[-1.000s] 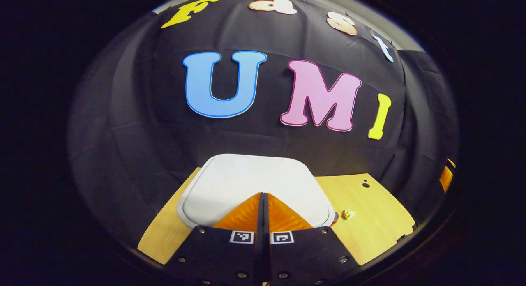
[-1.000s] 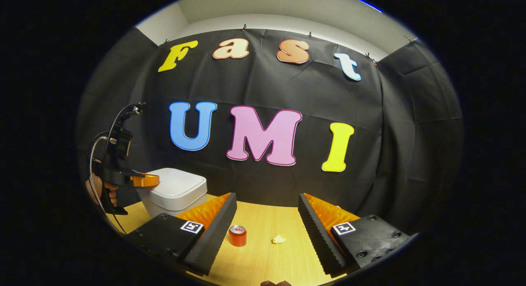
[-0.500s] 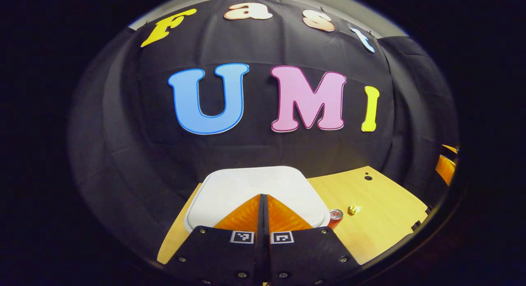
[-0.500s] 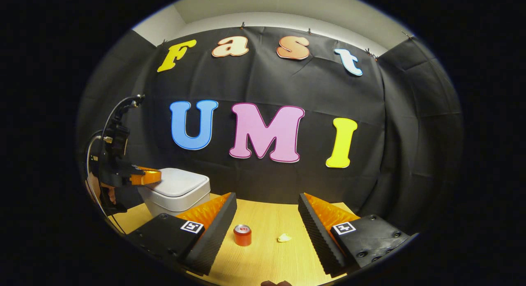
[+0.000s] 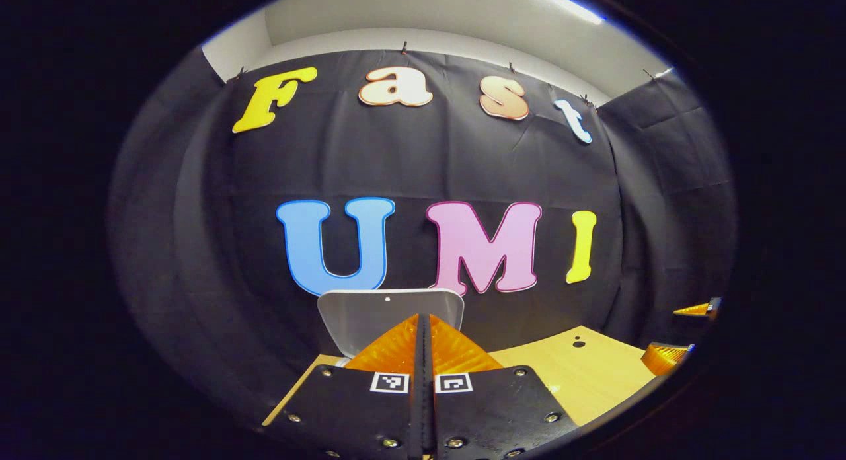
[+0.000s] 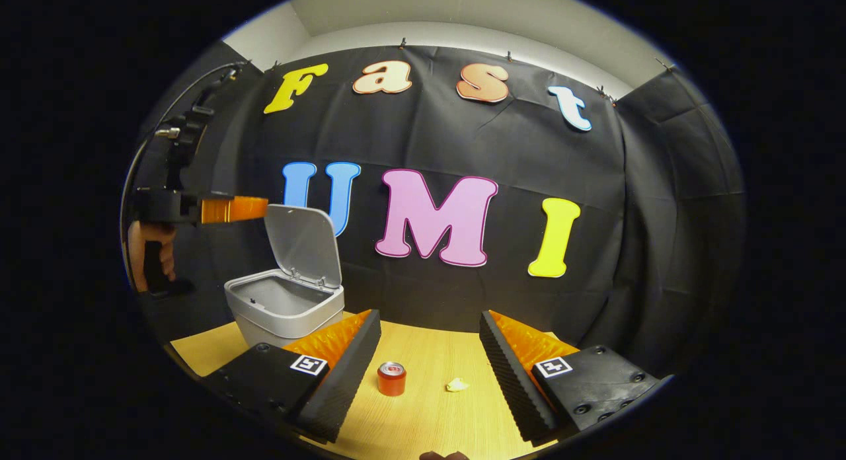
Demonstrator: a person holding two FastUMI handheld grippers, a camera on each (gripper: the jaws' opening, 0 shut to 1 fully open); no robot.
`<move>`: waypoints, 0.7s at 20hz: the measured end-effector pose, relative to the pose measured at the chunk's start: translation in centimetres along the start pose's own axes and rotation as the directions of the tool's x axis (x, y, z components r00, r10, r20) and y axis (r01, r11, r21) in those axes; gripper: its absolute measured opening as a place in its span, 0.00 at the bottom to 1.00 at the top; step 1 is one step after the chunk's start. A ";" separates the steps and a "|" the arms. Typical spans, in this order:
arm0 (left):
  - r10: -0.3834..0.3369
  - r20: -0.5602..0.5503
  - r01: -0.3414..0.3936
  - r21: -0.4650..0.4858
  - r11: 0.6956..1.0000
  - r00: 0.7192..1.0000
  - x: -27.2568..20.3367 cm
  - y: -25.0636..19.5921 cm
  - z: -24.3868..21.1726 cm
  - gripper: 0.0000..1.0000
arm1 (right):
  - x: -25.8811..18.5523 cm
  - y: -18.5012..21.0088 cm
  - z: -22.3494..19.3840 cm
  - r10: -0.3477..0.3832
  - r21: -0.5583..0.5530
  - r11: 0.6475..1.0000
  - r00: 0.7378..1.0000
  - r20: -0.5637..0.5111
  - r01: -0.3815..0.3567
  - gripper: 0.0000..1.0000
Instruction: Press the lid of the desktop garbage bin to open it, pick up the crumpled paper on the desktop and throw it into the bin, then pick up the pop can on the desktop and drop it into the bin, and finally close the garbage bin lid.
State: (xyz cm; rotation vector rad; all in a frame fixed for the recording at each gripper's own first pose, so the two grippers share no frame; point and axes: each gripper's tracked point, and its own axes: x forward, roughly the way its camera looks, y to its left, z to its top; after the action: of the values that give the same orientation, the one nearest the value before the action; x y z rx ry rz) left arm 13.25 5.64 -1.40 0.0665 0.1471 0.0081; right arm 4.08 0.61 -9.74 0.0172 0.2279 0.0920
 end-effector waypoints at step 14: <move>-0.004 0.076 0.006 -0.019 1.000 0.997 -5.2 -4.9 0.4 0.02 | 0.5 -1.4 -0.1 -0.021 0.002 1.000 1.000 0.002 0.021 0.98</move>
State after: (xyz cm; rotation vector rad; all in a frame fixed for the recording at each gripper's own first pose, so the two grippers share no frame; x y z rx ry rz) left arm 8.19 0.62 -0.61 0.0474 0.0714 0.0020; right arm 4.67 -0.70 -9.94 0.0166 0.2257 0.0711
